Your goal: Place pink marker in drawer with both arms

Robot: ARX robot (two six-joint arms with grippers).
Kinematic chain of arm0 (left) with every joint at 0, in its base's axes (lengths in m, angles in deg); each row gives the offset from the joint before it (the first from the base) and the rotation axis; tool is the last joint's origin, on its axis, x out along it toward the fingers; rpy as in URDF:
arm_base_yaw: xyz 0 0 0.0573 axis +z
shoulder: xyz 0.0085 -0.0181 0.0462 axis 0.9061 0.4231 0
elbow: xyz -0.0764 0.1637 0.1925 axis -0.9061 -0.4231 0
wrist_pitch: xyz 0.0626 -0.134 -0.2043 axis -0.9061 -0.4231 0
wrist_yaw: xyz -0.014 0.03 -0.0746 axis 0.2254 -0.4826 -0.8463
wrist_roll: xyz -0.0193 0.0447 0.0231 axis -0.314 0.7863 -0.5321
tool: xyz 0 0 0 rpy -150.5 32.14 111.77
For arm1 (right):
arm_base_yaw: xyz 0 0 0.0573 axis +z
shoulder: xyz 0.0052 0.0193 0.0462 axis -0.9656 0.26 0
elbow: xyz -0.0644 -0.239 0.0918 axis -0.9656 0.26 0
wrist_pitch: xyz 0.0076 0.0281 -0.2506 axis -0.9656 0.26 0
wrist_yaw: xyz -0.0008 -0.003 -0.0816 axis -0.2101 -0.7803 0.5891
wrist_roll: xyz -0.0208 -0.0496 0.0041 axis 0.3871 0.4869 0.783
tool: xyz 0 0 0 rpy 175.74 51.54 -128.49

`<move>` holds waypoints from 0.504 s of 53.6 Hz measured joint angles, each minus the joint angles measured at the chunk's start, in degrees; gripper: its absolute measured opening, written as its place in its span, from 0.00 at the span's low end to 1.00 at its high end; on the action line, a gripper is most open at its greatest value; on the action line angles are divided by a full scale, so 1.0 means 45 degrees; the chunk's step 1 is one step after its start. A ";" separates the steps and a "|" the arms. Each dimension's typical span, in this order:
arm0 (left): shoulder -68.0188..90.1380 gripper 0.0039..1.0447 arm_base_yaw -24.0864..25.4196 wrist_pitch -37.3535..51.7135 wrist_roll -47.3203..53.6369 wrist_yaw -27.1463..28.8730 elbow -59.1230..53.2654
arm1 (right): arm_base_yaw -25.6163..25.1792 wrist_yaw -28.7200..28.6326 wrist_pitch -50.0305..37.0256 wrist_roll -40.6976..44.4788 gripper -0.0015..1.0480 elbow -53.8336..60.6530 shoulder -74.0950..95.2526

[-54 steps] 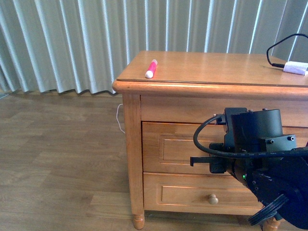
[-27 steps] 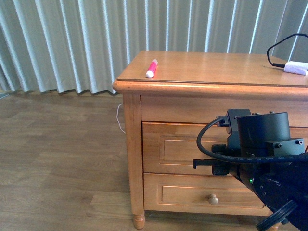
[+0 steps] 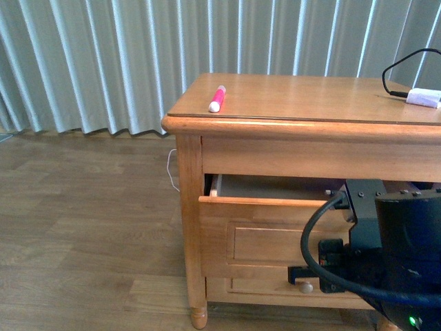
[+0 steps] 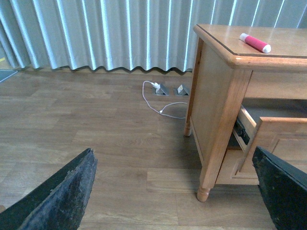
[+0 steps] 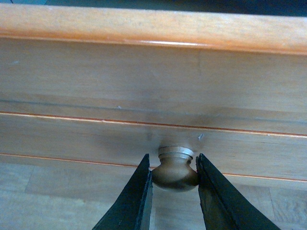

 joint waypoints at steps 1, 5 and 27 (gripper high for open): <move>0.0000 0.94 0.0000 0.0000 0.0000 0.0000 0.0000 | 0.0024 -0.0005 0.0005 0.0000 0.21 0.0248 -0.0175; 0.0000 0.94 0.0000 0.0000 0.0000 0.0000 0.0000 | 0.0092 -0.0102 0.0121 -0.0044 0.21 0.0923 -0.0719; 0.0000 0.94 0.0000 0.0000 0.0000 0.0000 0.0000 | 0.0675 -0.0233 0.0024 -0.0359 0.35 0.3531 -0.2730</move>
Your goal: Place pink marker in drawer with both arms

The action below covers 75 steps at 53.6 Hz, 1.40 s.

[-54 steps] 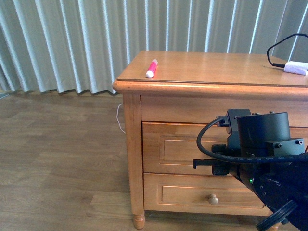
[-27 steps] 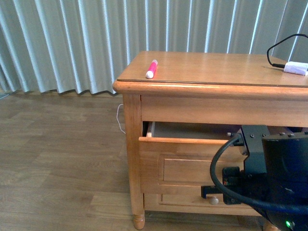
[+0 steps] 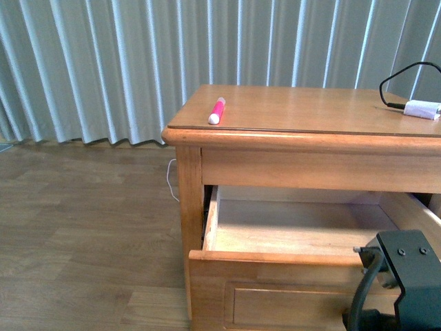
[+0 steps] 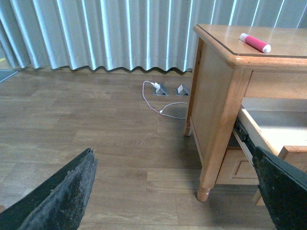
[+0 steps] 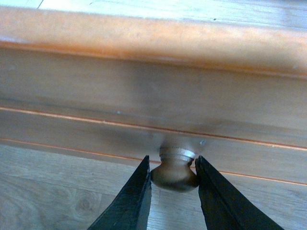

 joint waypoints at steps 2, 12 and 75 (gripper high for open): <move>0.0000 0.94 0.0000 0.0000 0.0000 0.0000 0.0000 | 0.0000 0.0010 0.0291 -0.0029 0.41 0.0083 -0.0330; 0.0000 0.94 0.0000 0.0000 0.0000 0.0000 0.0000 | 0.0039 -0.0039 0.3701 -0.0427 0.70 0.0238 -0.3327; 0.3439 0.94 -0.3740 -0.0505 -0.1627 0.4313 0.1404 | -0.1525 -0.0758 1.2250 0.1015 0.91 -0.1350 -1.2424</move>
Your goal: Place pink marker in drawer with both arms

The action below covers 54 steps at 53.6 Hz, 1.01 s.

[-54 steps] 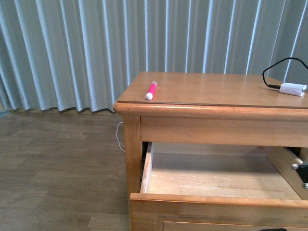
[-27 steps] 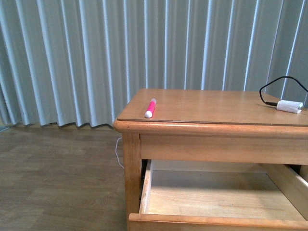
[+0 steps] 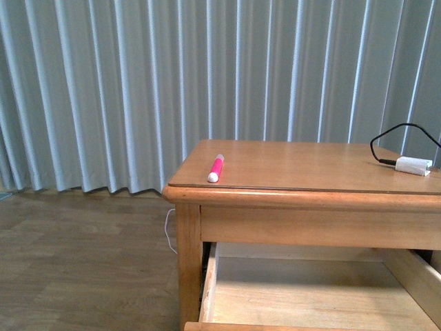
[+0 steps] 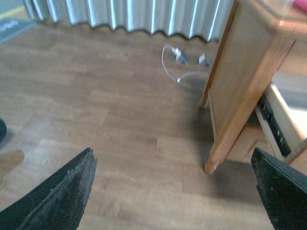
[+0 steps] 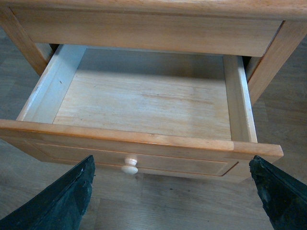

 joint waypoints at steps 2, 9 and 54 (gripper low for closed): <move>0.1073 0.94 -0.0602 0.0675 -0.0073 0.0185 0.0627 | 0.0000 0.0000 0.0000 0.0000 0.91 0.0000 -0.0005; 0.5323 0.94 -0.0748 0.2710 0.0063 -0.0078 0.3419 | 0.0000 0.0005 0.0000 0.0000 0.91 0.0000 -0.0005; 2.1226 0.94 -0.1156 0.1195 0.1331 -0.1462 1.7923 | 0.0000 0.0005 0.0000 0.0000 0.91 0.0000 -0.0010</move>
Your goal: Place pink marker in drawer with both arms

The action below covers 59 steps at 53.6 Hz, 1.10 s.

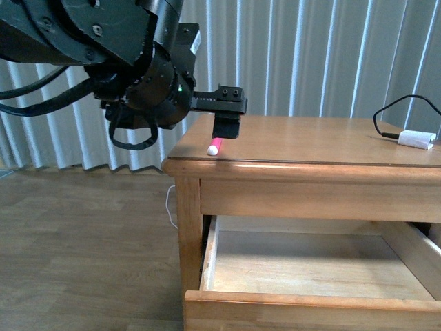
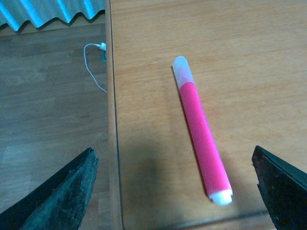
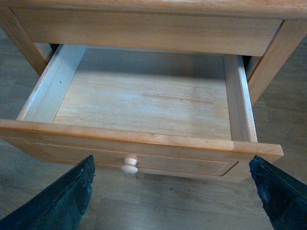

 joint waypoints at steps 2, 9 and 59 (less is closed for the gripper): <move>0.0491 0.94 0.0000 -0.0204 0.0000 0.0000 0.0588 | 0.0000 0.0000 0.0000 0.0000 0.91 0.0000 0.0000; 0.1496 0.94 -0.0005 -0.0559 0.0083 -0.0214 0.1773 | 0.0000 0.0000 0.0000 0.0000 0.91 0.0000 0.0000; 0.3259 0.47 -0.0160 -0.2380 0.1481 -0.0063 0.4396 | 0.0000 0.0000 0.0000 0.0000 0.91 0.0000 0.0000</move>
